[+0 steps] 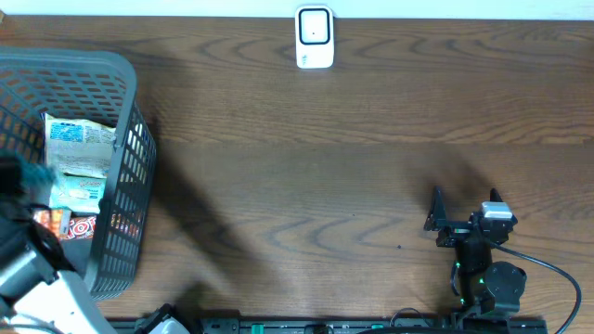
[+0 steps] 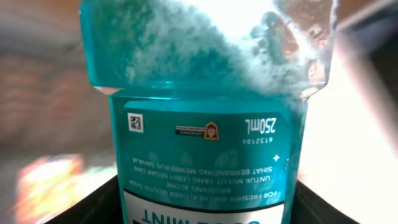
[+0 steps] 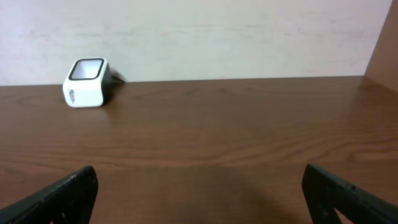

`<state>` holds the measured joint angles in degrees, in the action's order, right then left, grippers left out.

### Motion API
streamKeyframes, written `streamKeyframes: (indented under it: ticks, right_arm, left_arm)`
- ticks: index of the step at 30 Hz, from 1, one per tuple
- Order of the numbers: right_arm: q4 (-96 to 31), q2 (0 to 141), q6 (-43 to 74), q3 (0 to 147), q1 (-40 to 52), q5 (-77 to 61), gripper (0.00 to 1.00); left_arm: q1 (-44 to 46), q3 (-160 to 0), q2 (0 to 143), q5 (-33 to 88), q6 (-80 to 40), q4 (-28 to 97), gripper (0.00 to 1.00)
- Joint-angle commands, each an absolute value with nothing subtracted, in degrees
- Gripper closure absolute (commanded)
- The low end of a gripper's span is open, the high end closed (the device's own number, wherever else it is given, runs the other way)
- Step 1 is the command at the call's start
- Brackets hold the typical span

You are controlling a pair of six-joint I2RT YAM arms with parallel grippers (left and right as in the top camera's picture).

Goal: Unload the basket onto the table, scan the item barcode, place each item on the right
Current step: 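Lift the mouthwash out and place it on the table centre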

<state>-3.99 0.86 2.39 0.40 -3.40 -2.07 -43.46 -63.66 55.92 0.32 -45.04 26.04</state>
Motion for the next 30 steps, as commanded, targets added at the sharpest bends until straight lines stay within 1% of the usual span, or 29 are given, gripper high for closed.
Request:
streamKeyframes:
  ticks: [1, 4, 9, 11, 12, 15, 18, 19, 25, 30]
  right_arm:
    - [-4.19, 0.64, 2.94, 0.32, -3.16, -1.85, 0.01]
    - [-4.19, 0.64, 2.94, 0.32, -3.16, -1.85, 0.01]
    - [-4.19, 0.64, 2.94, 0.32, -3.16, -1.85, 0.01]
    - [-4.19, 0.64, 2.94, 0.32, -3.16, -1.85, 0.01]
    - [-4.19, 0.64, 2.94, 0.32, -3.16, -1.85, 0.01]
    - [-4.19, 0.64, 2.94, 0.32, -3.16, -1.85, 0.01]
    - [-4.19, 0.64, 2.94, 0.32, -3.16, -1.85, 0.01]
    - [-4.19, 0.64, 2.94, 0.32, -3.16, -1.85, 0.01]
    - [-4.19, 0.64, 2.94, 0.32, -3.16, -1.85, 0.01]
    - [-4.19, 0.64, 2.94, 0.32, -3.16, -1.85, 0.01]
  left_arm:
    - [-41.89, -68.03, 53.45, 13.19, -46.46, 16.86, 0.7]
    - [-37.23, -68.27, 53.91, 19.4, -47.51, 11.49, 0.7]
    - [-21.34, -68.27, 57.84, 19.14, -43.64, 9.93, 0.7]
    - [-13.65, -68.27, 60.75, 17.17, -41.1, 9.87, 0.7]
    - [-7.62, -68.27, 63.37, 14.9, -38.35, 9.89, 0.7]
    - [3.62, -68.27, 69.3, 10.24, -32.08, 10.31, 0.7]
    - [11.68, -68.27, 75.46, 3.84, -27.33, 13.5, 0.69]
    - [14.83, -68.27, 79.26, 0.75, -26.74, 16.38, 0.69]
    - [21.8, -68.27, 92.36, 0.4, -26.52, 28.45, 0.7]
    - [25.93, -68.27, 100.38, 0.43, -25.23, 29.02, 0.7]
